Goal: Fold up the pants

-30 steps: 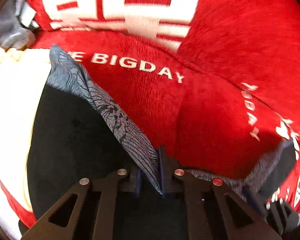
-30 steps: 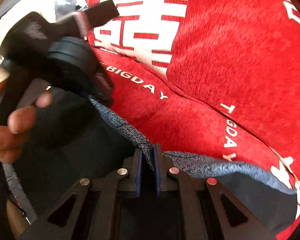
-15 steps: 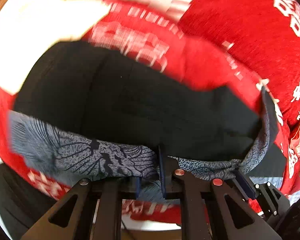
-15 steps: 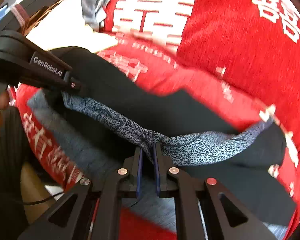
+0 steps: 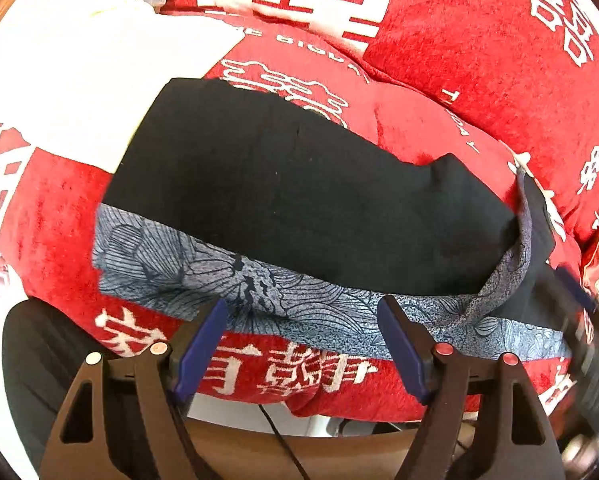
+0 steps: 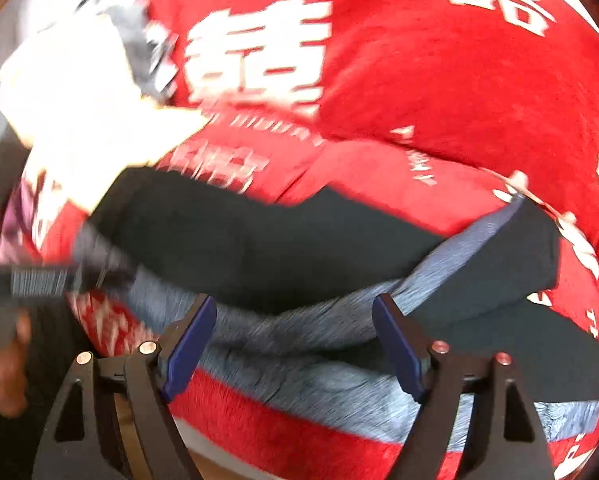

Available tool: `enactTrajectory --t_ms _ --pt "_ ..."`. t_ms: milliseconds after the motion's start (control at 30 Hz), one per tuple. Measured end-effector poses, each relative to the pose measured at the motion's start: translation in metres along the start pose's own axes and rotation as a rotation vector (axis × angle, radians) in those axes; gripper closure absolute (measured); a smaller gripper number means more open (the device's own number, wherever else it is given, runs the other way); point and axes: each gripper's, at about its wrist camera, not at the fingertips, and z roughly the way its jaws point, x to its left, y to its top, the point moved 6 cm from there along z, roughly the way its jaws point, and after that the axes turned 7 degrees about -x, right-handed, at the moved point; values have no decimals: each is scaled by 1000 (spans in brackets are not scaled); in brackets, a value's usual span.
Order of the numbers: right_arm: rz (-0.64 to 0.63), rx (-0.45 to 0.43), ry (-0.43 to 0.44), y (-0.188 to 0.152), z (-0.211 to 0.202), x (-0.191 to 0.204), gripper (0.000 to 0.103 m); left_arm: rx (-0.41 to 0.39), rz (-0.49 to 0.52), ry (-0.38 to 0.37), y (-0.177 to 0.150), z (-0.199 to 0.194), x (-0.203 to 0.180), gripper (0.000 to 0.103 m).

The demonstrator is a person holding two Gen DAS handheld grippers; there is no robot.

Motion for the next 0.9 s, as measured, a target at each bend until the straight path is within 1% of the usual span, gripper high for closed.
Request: enactTrajectory --t_ms 33,100,133,167,200,233,267,300,367,400,433,467,500,533,667,733,800,867,900 --pt "25 -3 -26 8 3 -11 20 -3 3 10 4 1 0 25" --pt "68 16 -165 26 23 -45 20 -15 0 27 17 3 -1 25" --pt "95 33 -215 32 33 -59 20 -34 -10 30 23 1 -1 25" --pt "162 76 -271 39 52 -81 20 -57 -12 32 32 2 -3 25" --pt "215 111 -310 39 63 -98 20 -64 -4 42 38 7 -5 25" --pt "271 149 -348 40 77 -113 20 -58 10 71 44 15 -8 25" --pt "326 187 -373 38 89 -126 20 -46 25 101 49 24 -10 25" --pt "377 234 -380 33 103 -138 20 -30 38 122 51 33 -10 25" --pt "431 328 -378 15 123 -149 20 23 62 167 45 51 -4 25" --pt "400 305 -383 16 122 -147 27 31 77 189 42 55 -2 25" --pt "343 290 -406 18 117 -143 62 22 102 204 39 55 -1 25" --pt "286 290 -449 15 107 -140 78 14 125 202 35 54 -1 25" --pt "282 274 -442 14 99 -138 95 21 142 203 32 53 0 25" --pt "296 255 -426 13 88 -139 95 32 150 200 28 52 1 25" --pt "391 161 -427 -8 23 -149 95 71 165 181 18 47 6 25" --pt "411 149 -425 -22 2 -147 95 85 177 180 10 46 6 25" --pt "429 166 -433 -46 -11 -146 95 95 208 196 5 47 4 25" --pt "437 215 -417 -70 -5 -143 95 105 242 220 4 47 -3 25" --pt "441 233 -404 -76 -4 -142 95 105 242 204 5 45 -6 25"
